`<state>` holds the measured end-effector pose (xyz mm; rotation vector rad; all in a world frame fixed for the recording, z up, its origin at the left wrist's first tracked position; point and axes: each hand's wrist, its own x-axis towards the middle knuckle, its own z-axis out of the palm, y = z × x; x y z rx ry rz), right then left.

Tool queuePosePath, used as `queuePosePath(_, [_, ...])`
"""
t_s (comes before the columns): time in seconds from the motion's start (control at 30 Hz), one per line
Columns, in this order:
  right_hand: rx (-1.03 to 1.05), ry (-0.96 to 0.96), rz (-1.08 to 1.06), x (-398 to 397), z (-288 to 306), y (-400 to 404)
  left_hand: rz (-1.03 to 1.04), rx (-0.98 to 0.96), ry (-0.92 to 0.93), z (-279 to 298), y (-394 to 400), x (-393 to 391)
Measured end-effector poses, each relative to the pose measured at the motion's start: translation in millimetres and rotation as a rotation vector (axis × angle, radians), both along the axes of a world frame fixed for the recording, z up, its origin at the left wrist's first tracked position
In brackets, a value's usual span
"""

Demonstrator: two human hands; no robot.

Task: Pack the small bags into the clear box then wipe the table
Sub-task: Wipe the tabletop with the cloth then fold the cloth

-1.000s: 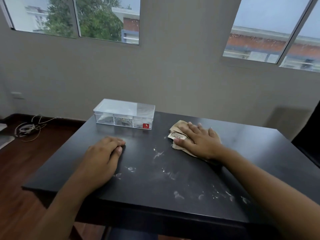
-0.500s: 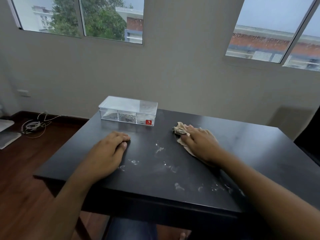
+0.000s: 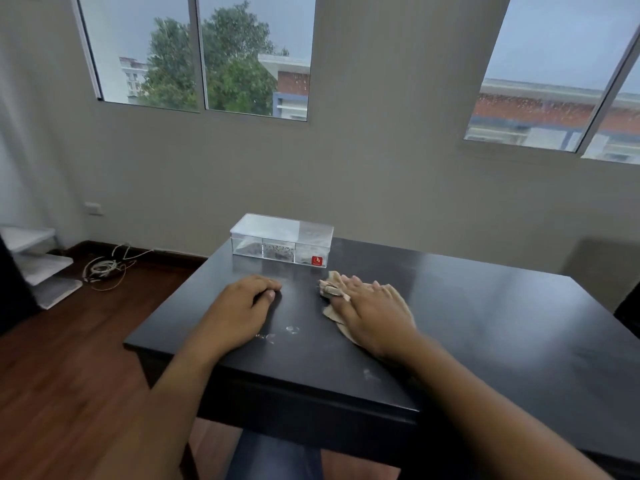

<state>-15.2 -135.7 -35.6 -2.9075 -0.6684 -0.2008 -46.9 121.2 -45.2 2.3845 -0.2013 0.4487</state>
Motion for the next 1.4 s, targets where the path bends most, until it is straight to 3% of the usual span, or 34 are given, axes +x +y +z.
queuePosePath(0.13, [0.063,0.082,0.075,-29,-6,38,-0.030,-0.090,0.069,8,10,-2])
queuePosePath(0.27, [0.022,0.113,0.138,-44,-3,7,-0.048,-0.013,0.061,4,26,-6])
queuePosePath(0.43, [0.041,0.117,-0.015,-34,3,-15,0.040,0.142,0.013,-8,34,-2])
queuePosePath(0.6, [0.209,0.205,-0.132,-22,1,46,0.036,0.188,0.037,-8,29,1])
queuePosePath(0.77, [0.213,0.156,0.011,-57,-12,97,0.033,0.137,0.017,-8,39,2])
queuePosePath(0.9, [0.103,0.134,0.101,-69,-5,60,0.024,0.148,-0.005,-11,40,3])
queuePosePath(1.1, [0.018,0.161,-0.240,-54,4,-30,0.007,0.180,-0.016,-15,35,5])
queuePosePath(1.23, [-0.004,0.192,-0.369,-44,2,6,-0.011,0.215,-0.016,-14,31,7])
queuePosePath(1.4, [0.081,0.147,-0.051,-76,-7,101,-0.017,0.203,-0.024,-13,37,8])
